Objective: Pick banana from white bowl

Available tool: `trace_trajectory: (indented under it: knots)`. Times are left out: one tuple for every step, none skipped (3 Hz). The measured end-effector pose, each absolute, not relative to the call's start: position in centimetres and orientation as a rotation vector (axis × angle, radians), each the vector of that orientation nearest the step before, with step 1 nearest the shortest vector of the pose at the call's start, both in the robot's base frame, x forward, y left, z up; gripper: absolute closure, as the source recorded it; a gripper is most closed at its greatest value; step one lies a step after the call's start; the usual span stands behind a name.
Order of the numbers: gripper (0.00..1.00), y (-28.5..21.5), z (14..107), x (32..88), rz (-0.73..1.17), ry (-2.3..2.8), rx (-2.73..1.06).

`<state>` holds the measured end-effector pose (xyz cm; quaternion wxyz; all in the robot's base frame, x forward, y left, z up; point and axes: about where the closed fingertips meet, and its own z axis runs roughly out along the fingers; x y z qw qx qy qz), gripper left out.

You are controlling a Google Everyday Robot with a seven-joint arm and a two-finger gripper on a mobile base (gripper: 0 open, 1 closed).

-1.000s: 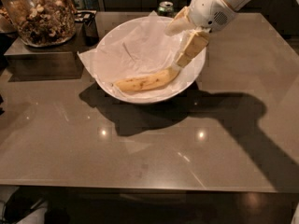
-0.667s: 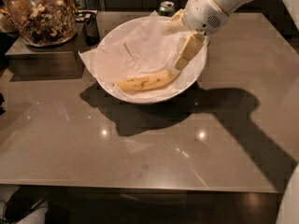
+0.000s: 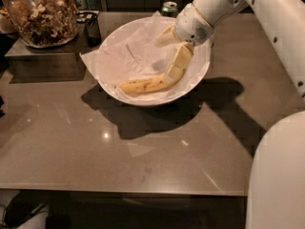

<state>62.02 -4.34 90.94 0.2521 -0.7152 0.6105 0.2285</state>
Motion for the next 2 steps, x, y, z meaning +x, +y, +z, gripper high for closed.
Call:
trace_trajectory:
  knots:
    - [0.16, -3.65, 89.34, 62.62, 0.654, 1.683, -1.947]
    - [0.15, -3.16, 88.40, 62.66, 0.671, 1.700, -1.933]
